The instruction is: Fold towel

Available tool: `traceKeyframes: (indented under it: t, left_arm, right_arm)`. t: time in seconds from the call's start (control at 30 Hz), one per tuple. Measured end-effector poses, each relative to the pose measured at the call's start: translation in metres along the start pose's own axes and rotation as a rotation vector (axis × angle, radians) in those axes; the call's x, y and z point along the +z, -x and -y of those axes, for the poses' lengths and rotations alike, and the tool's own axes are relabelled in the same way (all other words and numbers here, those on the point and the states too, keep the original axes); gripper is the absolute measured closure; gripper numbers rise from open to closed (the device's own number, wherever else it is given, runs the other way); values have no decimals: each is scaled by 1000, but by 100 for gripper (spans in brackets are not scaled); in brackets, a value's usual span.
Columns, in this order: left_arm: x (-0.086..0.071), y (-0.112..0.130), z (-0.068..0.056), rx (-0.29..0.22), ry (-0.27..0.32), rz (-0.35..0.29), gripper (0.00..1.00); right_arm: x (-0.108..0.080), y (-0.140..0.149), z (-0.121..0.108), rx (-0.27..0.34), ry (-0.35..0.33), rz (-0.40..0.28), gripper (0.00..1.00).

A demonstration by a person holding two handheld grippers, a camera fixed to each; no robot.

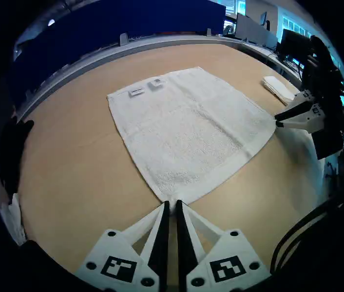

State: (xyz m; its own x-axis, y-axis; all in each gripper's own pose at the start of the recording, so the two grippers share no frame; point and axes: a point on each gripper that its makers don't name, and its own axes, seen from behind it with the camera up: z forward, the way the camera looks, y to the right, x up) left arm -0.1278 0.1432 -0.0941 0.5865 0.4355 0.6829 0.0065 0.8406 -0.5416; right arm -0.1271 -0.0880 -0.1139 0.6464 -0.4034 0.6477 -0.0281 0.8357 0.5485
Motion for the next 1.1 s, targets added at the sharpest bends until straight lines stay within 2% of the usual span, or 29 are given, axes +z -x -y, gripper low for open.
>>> traceKeyframes:
  t: [0.17, 0.37, 0.8, 1.1]
  left_arm:
    - [-6, -2, -3, -27, 4, -5, 90]
    - [-21, -9, -4, -50, 1, -26, 90]
    - [-70, -30, -10, -113, 20, -58, 90]
    - [-99, -43, -19, -124, 38, -78, 90]
  right_arm:
    - [-9, -9, -1, -12, 2, -12, 82]
    - [-25, -27, 0, -22, 0, -40, 82]
    - [-71, -60, 12, -6, -14, -91, 82]
    - [-100, -69, 22, 5, -32, -97, 82]
